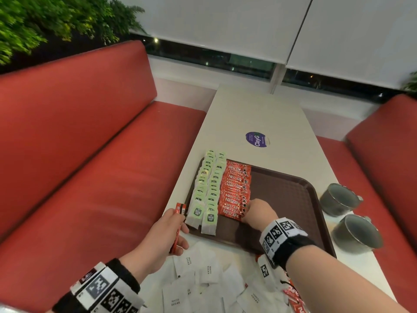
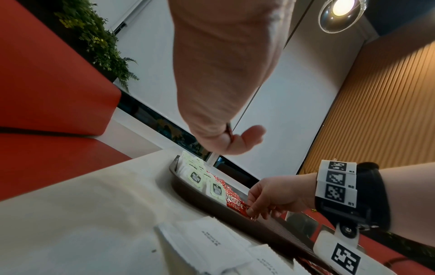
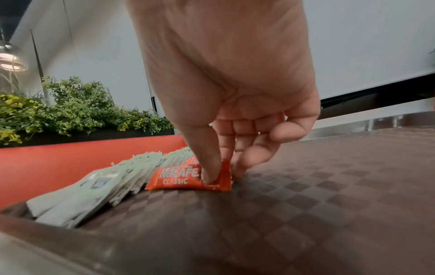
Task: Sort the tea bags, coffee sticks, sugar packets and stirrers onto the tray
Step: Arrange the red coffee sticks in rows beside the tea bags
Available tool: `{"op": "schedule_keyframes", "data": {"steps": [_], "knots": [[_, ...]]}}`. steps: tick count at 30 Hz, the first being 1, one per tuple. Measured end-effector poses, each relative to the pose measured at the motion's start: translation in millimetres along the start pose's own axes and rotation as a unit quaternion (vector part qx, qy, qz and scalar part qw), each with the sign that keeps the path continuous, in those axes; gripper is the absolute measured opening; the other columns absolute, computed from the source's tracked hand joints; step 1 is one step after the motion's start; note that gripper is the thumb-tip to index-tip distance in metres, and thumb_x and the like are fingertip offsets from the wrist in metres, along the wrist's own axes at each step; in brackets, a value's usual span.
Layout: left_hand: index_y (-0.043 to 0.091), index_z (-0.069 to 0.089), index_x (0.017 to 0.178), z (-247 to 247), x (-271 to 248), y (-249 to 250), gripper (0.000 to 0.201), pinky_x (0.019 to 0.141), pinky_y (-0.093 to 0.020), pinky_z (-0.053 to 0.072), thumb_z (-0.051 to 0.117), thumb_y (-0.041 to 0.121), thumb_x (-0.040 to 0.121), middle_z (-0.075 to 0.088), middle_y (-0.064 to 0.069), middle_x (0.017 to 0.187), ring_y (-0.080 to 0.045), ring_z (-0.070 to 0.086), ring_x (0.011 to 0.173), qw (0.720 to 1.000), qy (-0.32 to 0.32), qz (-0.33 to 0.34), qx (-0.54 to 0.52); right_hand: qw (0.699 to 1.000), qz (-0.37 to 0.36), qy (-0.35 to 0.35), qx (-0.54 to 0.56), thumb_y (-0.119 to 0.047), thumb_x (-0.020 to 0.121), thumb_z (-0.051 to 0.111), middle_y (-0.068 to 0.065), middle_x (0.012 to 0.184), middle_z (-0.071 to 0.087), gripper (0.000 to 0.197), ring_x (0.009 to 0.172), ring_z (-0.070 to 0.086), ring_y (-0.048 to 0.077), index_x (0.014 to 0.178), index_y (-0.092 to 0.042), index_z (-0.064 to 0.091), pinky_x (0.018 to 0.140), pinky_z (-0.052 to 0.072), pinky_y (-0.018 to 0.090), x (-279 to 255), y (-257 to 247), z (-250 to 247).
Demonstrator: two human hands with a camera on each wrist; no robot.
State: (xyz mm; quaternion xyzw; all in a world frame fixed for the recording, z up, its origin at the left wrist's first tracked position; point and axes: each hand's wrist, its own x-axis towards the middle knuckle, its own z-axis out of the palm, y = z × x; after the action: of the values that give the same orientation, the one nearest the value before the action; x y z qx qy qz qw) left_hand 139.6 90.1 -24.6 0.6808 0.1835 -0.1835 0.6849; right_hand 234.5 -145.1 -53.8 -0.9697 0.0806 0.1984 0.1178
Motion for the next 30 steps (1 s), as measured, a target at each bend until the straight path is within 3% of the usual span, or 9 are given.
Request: {"op": "schedule_keyframes", "data": {"steps": [7, 13, 16, 18, 21, 23, 25, 28, 30], "knots": [[0.002, 0.049, 0.095, 5, -1, -1, 0.022, 0.046, -0.026, 0.041, 0.038, 0.021, 0.098, 0.052, -0.013, 0.086, -0.022, 0.053, 0.054, 1.000, -0.002, -0.003, -0.008, 1.000, -0.011, 0.021, -0.013, -0.023, 0.090, 0.055, -0.003, 0.087, 0.061, 0.008, 0.082, 0.060, 0.018, 0.083, -0.021, 0.059, 0.079, 0.050, 0.030, 1, 1, 6], [0.004, 0.051, 0.093, 8, -5, 1, 0.018, 0.056, -0.033, 0.051, 0.041, 0.018, 0.097, 0.053, -0.014, 0.084, -0.023, 0.056, 0.055, 1.000, -0.026, -0.008, 0.001, 0.999, -0.027, 0.033, 0.016, -0.026, 0.089, 0.054, -0.002, 0.096, 0.066, 0.011, 0.087, 0.063, 0.018, 0.096, -0.021, 0.062, 0.085, 0.053, 0.036, -5, 0, 5], [0.010, 0.055, 0.095, 10, -6, 3, 0.014, 0.058, -0.032, 0.052, 0.044, 0.019, 0.098, 0.055, -0.011, 0.091, -0.020, 0.058, 0.056, 0.997, -0.059, 0.004, 0.041, 0.996, -0.038, 0.072, 0.045, -0.031, 0.090, 0.057, -0.002, 0.095, 0.063, 0.013, 0.088, 0.062, 0.017, 0.096, -0.020, 0.057, 0.080, 0.052, 0.032, -18, -3, -3], [0.012, 0.056, 0.095, 12, -7, 4, 0.013, 0.058, -0.031, 0.052, 0.046, 0.019, 0.099, 0.056, -0.010, 0.090, -0.019, 0.057, 0.057, 0.994, -0.078, 0.013, 0.074, 0.984, -0.096, 0.090, 0.119, -0.035, 0.090, 0.060, -0.003, 0.091, 0.062, 0.014, 0.082, 0.058, 0.012, 0.092, -0.021, 0.059, 0.071, 0.047, 0.024, -36, -11, -10], [0.013, 0.058, 0.101, 16, -9, 3, 0.012, 0.056, -0.029, 0.049, 0.048, 0.019, 0.098, 0.057, -0.007, 0.087, -0.015, 0.055, 0.056, 0.986, -0.113, 0.033, 0.119, 0.950, -0.213, 0.040, 0.225, -0.037, 0.086, 0.067, -0.009, 0.086, 0.065, 0.015, 0.073, 0.054, 0.001, 0.092, -0.024, 0.066, 0.063, 0.039, 0.014, -72, -31, -15], [0.010, 0.059, 0.102, 21, -10, 3, 0.014, 0.053, -0.026, 0.046, 0.051, 0.020, 0.097, 0.057, -0.005, 0.083, -0.012, 0.053, 0.055, 0.978, -0.134, 0.053, 0.149, 0.941, -0.256, 0.006, 0.219, -0.029, 0.085, 0.070, -0.009, 0.081, 0.062, 0.011, 0.070, 0.053, 0.002, 0.093, -0.022, 0.068, 0.062, 0.040, 0.014, -87, -39, -12], [0.009, 0.061, 0.099, 23, -12, 4, 0.018, 0.052, -0.024, 0.042, 0.054, 0.025, 0.095, 0.058, -0.002, 0.079, -0.010, 0.051, 0.055, 0.973, -0.140, 0.071, 0.169, 0.932, -0.278, 0.007, 0.233, -0.017, 0.084, 0.069, -0.006, 0.073, 0.060, 0.006, 0.065, 0.051, 0.001, 0.082, -0.022, 0.067, 0.062, 0.041, 0.016, -95, -39, -9], [0.010, 0.063, 0.098, 21, -13, 9, 0.023, 0.050, -0.022, 0.037, 0.051, 0.030, 0.096, 0.059, -0.001, 0.075, -0.009, 0.046, 0.053, 0.981, -0.145, 0.045, 0.119, 0.904, -0.304, 0.087, 0.289, -0.006, 0.081, 0.070, -0.005, 0.071, 0.065, 0.014, 0.065, 0.056, 0.000, 0.076, -0.019, 0.069, 0.063, 0.044, 0.012, -106, -25, -8], [0.008, 0.062, 0.103, 17, -14, 13, 0.017, 0.049, -0.021, 0.035, 0.051, 0.019, 0.097, 0.056, -0.002, 0.073, -0.009, 0.043, 0.053, 0.984, -0.167, 0.018, 0.058, 0.877, -0.351, 0.167, 0.284, 0.004, 0.074, 0.067, -0.009, 0.079, 0.067, 0.020, 0.076, 0.061, -0.001, 0.076, -0.015, 0.072, 0.071, 0.046, 0.010, -113, -11, -5]]}}
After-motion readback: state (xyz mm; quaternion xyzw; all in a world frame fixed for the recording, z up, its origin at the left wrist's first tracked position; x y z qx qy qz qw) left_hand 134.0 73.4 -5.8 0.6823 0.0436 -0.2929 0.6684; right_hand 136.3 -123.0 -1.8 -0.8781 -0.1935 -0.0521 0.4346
